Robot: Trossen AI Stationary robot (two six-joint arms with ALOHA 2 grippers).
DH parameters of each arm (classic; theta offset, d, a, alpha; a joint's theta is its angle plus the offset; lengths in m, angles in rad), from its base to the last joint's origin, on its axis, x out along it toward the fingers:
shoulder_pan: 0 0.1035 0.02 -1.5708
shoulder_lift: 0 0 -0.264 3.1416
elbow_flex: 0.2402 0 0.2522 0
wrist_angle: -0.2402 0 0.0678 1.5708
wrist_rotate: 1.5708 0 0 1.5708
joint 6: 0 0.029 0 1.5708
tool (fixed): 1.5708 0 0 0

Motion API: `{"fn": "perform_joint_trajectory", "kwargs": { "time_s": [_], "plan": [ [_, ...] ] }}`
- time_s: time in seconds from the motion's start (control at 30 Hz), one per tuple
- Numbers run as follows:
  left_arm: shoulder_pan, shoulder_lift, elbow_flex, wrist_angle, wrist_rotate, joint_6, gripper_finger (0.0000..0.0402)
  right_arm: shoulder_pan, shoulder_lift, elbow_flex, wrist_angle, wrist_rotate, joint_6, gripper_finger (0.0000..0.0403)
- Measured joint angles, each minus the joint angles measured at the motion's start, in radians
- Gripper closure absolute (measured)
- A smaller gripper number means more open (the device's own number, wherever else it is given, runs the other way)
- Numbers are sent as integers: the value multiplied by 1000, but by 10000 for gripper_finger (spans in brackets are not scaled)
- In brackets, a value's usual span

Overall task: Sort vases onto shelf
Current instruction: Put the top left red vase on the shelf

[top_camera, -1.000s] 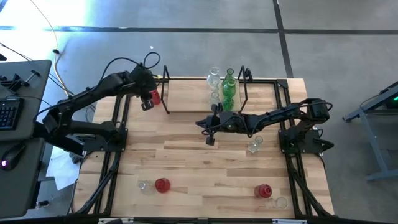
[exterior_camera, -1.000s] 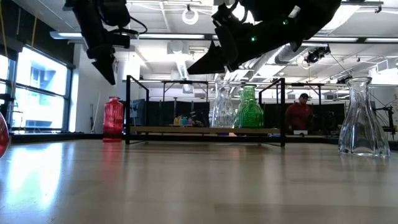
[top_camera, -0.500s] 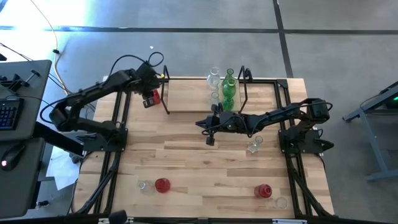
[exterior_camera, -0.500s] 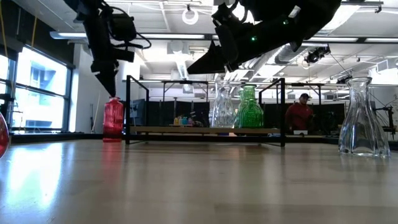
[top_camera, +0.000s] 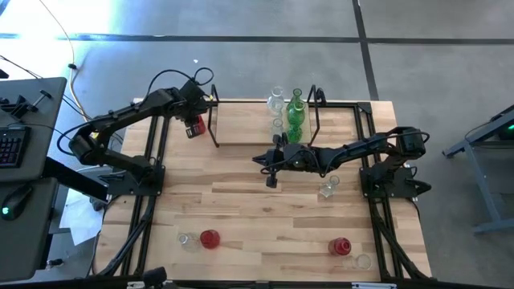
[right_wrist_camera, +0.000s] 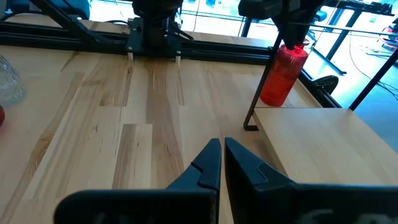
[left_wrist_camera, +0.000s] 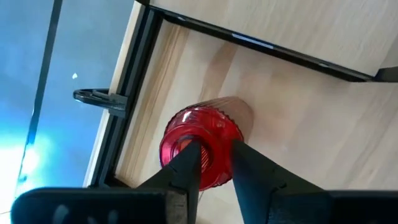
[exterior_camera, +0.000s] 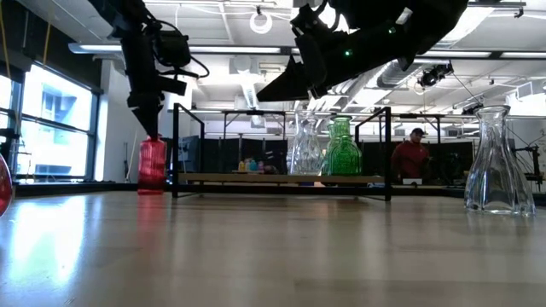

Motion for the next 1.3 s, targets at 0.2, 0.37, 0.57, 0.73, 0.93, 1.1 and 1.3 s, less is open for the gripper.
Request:
{"fn": "perform_joint_trajectory", "kwargs": {
  "time_s": [0.2,0.37,0.57,0.73,0.93,1.1,1.3],
  "plan": [
    [1,-7,-1,-17,-9,0,370,0,0,0,0,0,0,401],
    [1,-38,-5,-68,-21,0,386,0,0,0,0,0,0,401],
    [1,-105,-7,-117,-27,-8,386,0,0,0,0,0,0,401],
    [1,-163,35,-191,-30,-52,386,0,0,0,0,-3,0,401],
    [0,-175,242,-325,-100,-80,386,0,-18,0,-30,-54,1,401],
    [0,-149,481,-421,-118,-101,386,9,-96,0,-155,-51,17,401],
    [-27,-88,740,-525,-162,-109,386,59,-169,-14,-204,-9,-22,401]
  ]
}}
